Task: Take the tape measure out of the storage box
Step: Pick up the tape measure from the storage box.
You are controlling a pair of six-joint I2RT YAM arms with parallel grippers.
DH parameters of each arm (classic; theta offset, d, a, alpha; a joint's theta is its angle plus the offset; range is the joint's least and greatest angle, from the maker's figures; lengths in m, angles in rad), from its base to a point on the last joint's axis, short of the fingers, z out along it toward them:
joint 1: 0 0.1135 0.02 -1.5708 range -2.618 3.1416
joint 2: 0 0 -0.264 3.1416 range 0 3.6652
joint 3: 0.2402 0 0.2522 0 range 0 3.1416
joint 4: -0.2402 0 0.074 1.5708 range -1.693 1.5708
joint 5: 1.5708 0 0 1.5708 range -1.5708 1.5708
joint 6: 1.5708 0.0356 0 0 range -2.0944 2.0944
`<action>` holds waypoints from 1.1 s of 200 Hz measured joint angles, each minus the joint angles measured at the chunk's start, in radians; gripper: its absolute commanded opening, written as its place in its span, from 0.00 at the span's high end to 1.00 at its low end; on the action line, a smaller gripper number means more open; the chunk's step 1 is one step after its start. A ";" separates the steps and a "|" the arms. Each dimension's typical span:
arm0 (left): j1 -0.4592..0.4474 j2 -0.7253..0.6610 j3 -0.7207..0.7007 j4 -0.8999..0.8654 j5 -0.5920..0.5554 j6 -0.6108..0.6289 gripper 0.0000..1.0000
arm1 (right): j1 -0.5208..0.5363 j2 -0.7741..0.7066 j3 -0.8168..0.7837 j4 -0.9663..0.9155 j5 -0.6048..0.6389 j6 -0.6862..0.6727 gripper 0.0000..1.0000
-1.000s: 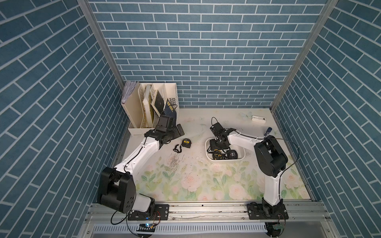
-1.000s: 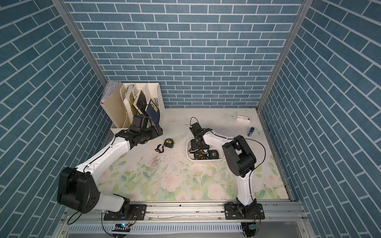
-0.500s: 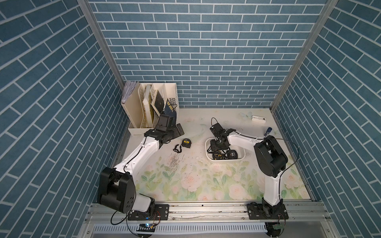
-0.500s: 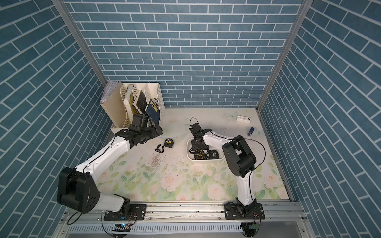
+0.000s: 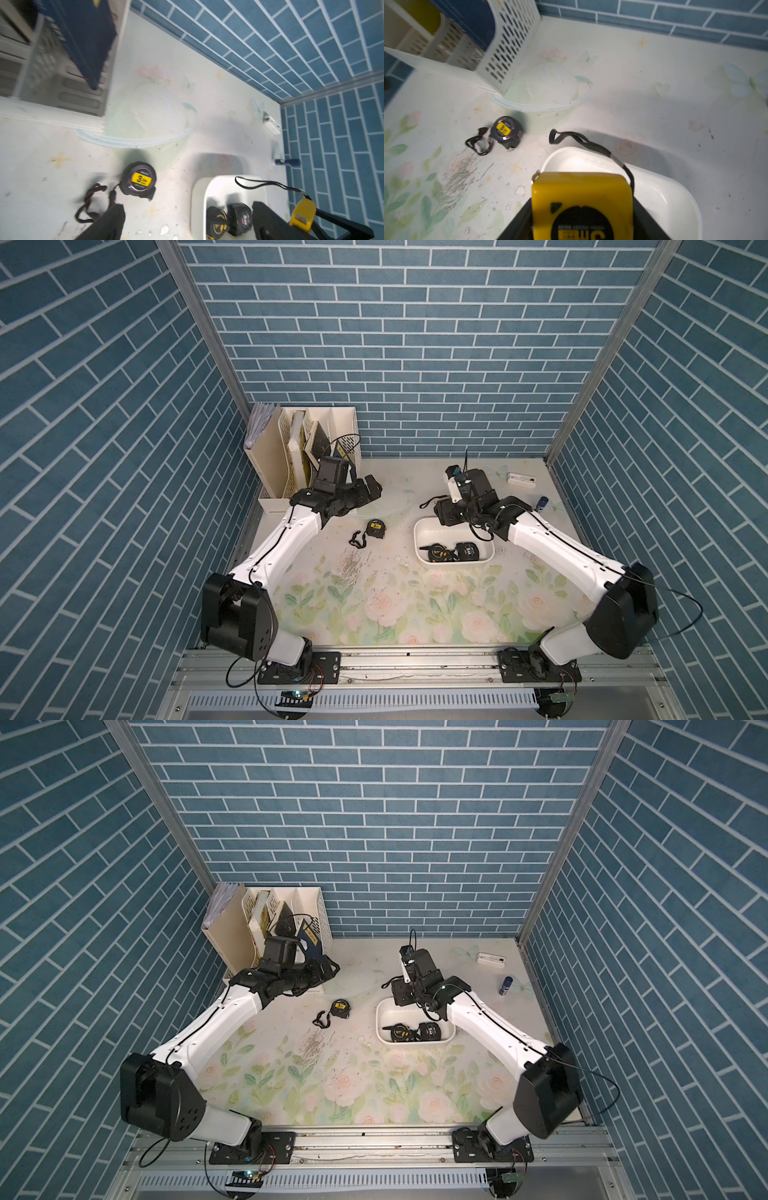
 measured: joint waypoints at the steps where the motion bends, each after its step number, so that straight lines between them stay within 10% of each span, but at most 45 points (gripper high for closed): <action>1: 0.000 0.003 0.000 0.004 0.011 -0.001 0.01 | 0.000 -0.004 -0.002 0.000 -0.003 -0.002 0.98; 85: -0.014 0.032 -0.069 0.098 0.451 -0.042 0.01 | 0.030 -0.187 -0.103 0.064 -0.373 -0.100 1.00; 220: -0.148 -0.051 -0.194 -0.037 0.599 0.047 0.10 | 0.142 -0.061 -0.158 0.071 -0.471 -0.185 1.00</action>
